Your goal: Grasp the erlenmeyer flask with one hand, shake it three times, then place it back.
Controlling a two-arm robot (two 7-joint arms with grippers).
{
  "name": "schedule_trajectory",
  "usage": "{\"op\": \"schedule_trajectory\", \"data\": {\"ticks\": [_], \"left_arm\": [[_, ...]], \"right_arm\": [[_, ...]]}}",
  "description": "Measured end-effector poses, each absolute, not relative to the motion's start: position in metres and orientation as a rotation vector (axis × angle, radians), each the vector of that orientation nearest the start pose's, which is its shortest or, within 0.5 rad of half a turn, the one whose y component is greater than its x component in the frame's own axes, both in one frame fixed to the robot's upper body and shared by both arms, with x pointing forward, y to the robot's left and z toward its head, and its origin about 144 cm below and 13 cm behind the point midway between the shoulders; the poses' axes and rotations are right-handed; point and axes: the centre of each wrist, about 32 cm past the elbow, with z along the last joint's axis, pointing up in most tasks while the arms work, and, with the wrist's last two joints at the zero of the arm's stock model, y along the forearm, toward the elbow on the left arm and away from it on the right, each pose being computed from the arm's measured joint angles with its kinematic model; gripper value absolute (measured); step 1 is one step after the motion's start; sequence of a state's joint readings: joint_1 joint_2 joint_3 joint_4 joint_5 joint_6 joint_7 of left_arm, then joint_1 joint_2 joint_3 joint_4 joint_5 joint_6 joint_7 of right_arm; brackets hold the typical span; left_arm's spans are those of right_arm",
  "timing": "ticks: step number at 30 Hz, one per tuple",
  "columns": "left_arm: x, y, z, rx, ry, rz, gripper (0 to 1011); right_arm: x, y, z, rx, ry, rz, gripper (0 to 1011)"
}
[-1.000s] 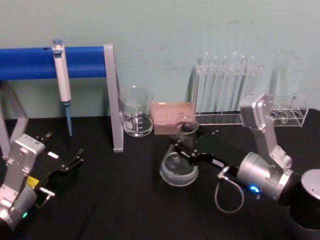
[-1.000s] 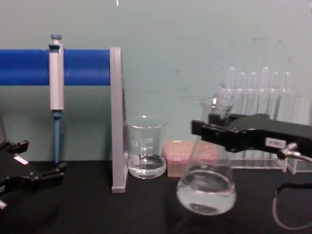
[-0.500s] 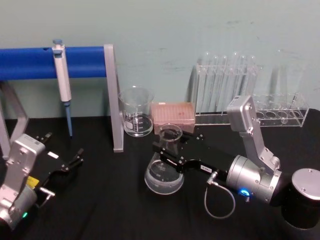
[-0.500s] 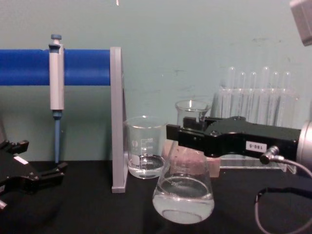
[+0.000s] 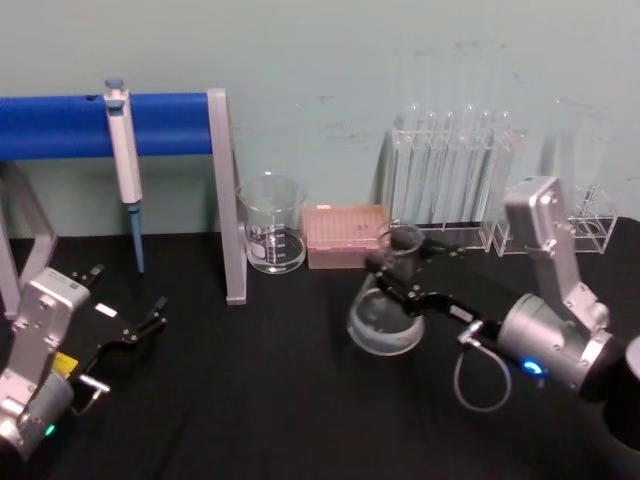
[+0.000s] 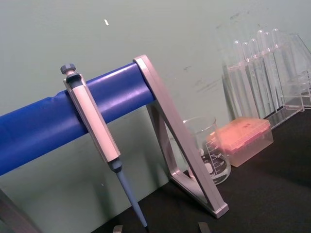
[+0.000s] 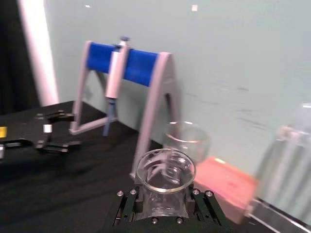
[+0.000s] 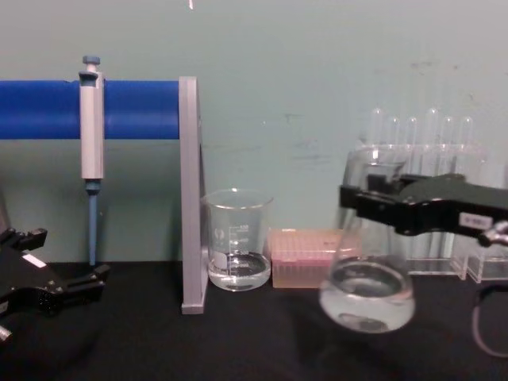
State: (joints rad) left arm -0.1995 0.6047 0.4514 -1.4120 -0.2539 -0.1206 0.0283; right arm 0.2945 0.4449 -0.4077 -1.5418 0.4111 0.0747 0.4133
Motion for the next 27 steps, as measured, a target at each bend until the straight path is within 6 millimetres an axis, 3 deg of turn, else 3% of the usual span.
{"op": "schedule_trajectory", "data": {"ticks": [14, 27], "left_arm": [[0.489, 0.31, 1.14, 0.304, -0.285, 1.248, 1001], [0.489, 0.31, 1.14, 0.304, -0.285, 1.248, 1001]], "right_arm": [[0.505, -0.27, 1.212, -0.093, -0.104, -0.969, 451], [0.5, -0.279, 1.212, -0.105, -0.108, -1.02, 451]]}}
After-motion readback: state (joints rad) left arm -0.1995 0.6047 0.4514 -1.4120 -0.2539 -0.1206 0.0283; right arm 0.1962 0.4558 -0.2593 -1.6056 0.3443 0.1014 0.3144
